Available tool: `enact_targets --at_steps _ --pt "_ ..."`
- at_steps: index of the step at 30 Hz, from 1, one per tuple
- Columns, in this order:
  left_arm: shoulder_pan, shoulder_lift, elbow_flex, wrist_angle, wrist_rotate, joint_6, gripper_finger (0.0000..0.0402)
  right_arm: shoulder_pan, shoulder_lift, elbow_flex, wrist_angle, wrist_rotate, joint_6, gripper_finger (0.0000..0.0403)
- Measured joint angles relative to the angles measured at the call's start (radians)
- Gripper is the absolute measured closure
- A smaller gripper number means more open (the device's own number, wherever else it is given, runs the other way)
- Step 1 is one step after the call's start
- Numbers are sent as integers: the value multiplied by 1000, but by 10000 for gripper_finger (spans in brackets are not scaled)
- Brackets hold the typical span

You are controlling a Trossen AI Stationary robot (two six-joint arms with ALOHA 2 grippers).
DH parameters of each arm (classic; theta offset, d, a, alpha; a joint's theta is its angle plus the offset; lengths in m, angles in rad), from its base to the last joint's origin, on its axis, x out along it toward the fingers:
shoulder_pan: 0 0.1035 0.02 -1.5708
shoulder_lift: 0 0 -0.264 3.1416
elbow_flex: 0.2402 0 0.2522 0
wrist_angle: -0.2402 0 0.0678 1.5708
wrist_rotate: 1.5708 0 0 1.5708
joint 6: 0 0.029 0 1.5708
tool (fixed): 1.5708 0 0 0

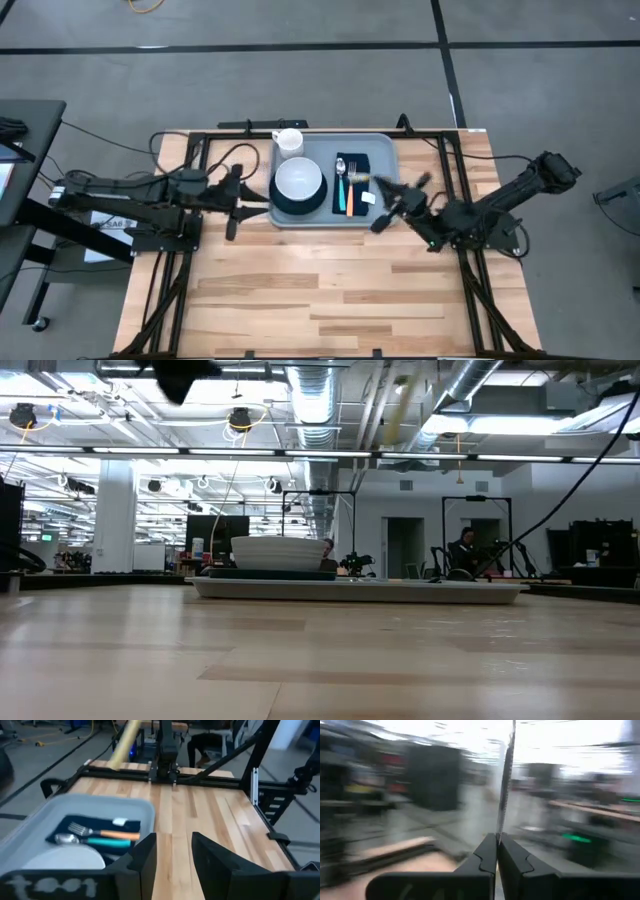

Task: Set up tray
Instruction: Put the knife on the black table napkin on the gray serving tray

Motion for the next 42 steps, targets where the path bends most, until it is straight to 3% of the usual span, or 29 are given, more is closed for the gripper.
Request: enact_targets --at_steps 5,11,17,21,25,29,36,42 --pt "0 -148 -152 57 -1 -65 290 -160 -30 8 -378 -505 463 403" --pt "0 -282 -210 54 -2 -68 290 -392 -102 18 -519 -866 569 403" --pt "0 -366 -213 48 -14 -32 290 -789 -216 18 -831 -1309 839 403" --pt "0 -385 -213 44 -25 -12 290 -1034 -201 18 -887 -1701 924 403" --pt "0 -382 -213 22 -33 -15 290 -1166 -95 18 -853 -2060 959 403" --pt "0 -370 -213 16 -36 -15 290 -1232 58 18 -853 -2223 919 403" --pt "0 -367 -213 21 -47 -28 290 -1340 315 77 -845 -2251 847 403" --pt "0 -367 -213 15 -47 -31 290 -1349 464 189 -865 -2295 842 403"
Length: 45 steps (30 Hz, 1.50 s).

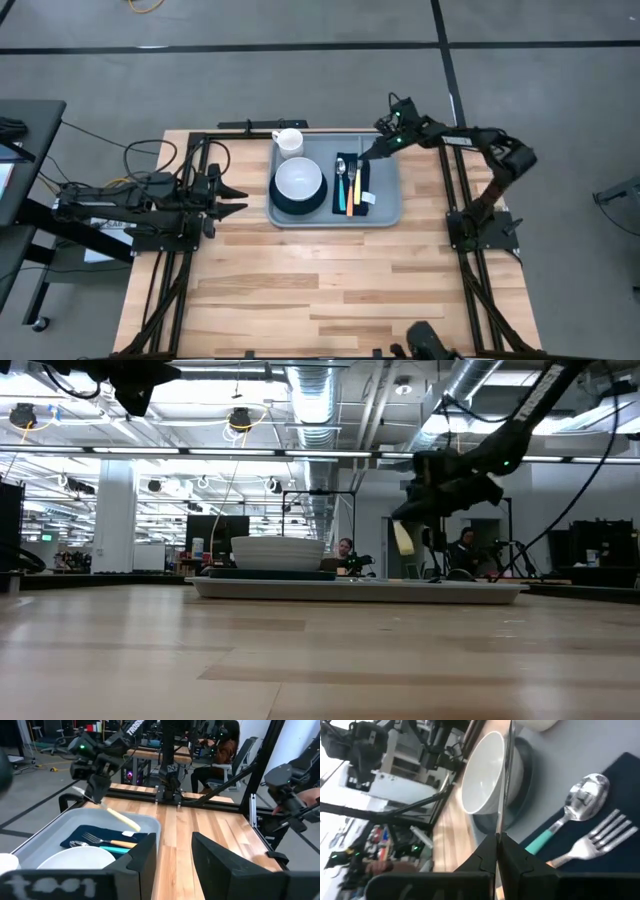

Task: Set up tray
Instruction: Put the knife on the black table napkin on the gray serving tray

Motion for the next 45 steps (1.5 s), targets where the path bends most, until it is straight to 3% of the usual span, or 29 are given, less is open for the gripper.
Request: enact_targets --at_steps 4,11,21,35,45 --pt "0 0 0 -7 -6 -1 290 0 76 65 -94 -22 -46 403" --pt "0 0 0 -31 -7 -14 290 0 166 95 -235 37 -117 403" --pt "0 0 0 -31 -7 -17 290 0 194 96 -235 113 -81 403" --pt "0 0 0 -30 -7 -17 290 0 194 96 -228 134 -67 402" --pt "0 0 0 -30 -7 -17 290 0 194 96 -228 149 -68 350"
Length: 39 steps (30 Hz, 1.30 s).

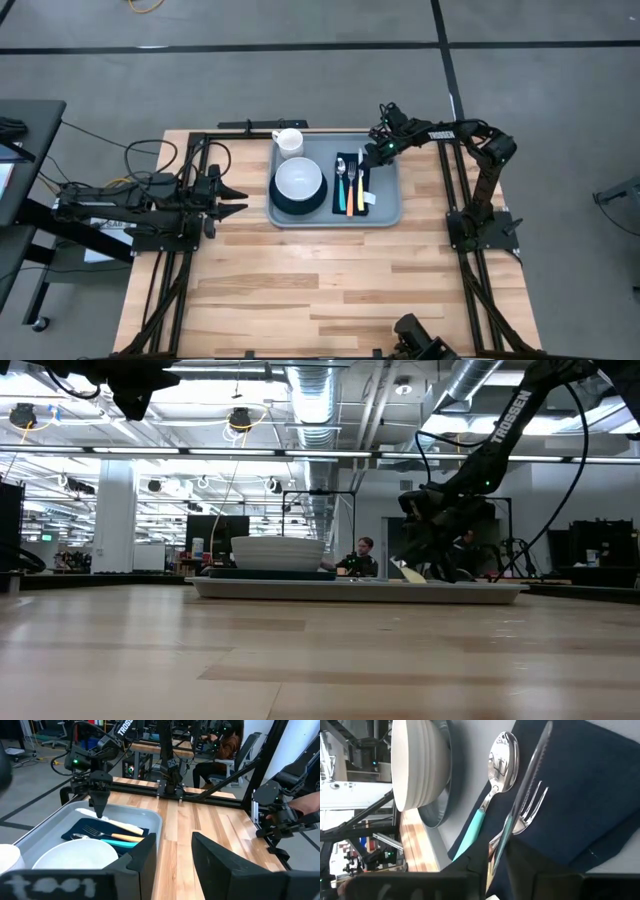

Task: Set up tray
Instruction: Put the knife on the black table napkin on the gray serving tray

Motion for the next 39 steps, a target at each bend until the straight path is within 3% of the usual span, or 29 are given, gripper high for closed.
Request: enact_targets --at_steps 9,29,39 --pt "0 0 0 0 0 0 290 0 0 0 0 -3 0 326" --pt "0 0 0 0 0 0 290 -2 0 17 -51 -2 45 325" --pt "0 0 0 0 0 0 290 3 0 60 -146 76 26 325"
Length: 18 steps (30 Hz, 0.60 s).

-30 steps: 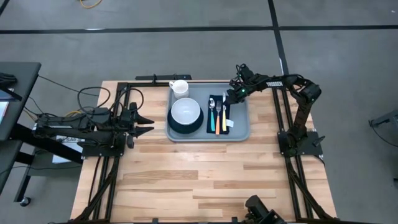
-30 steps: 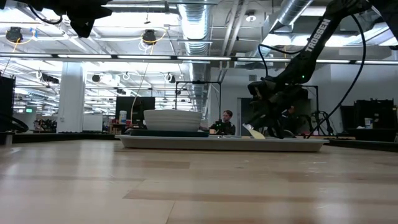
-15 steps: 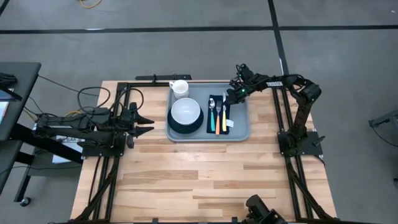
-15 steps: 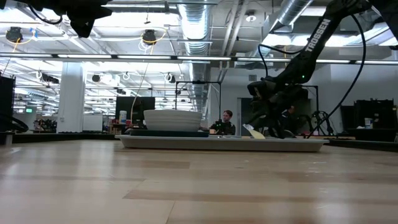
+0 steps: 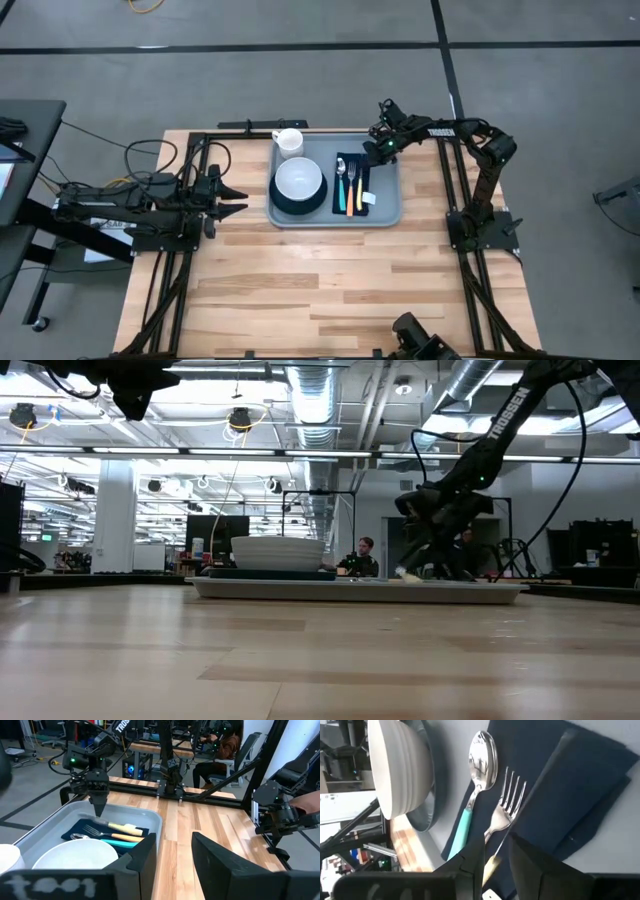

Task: Set up tray
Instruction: Put the knife on the black table napkin on the gray serving tray, then return to Home Position

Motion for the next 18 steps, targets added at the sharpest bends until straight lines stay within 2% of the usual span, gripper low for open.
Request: enact_targets --at_steps 15,18 --pt "0 0 0 -30 -1 0 290 0 0 0 -25 -6 -11 325" --pt "0 0 0 -55 -20 0 290 0 -20 0 -68 -7 -55 325"
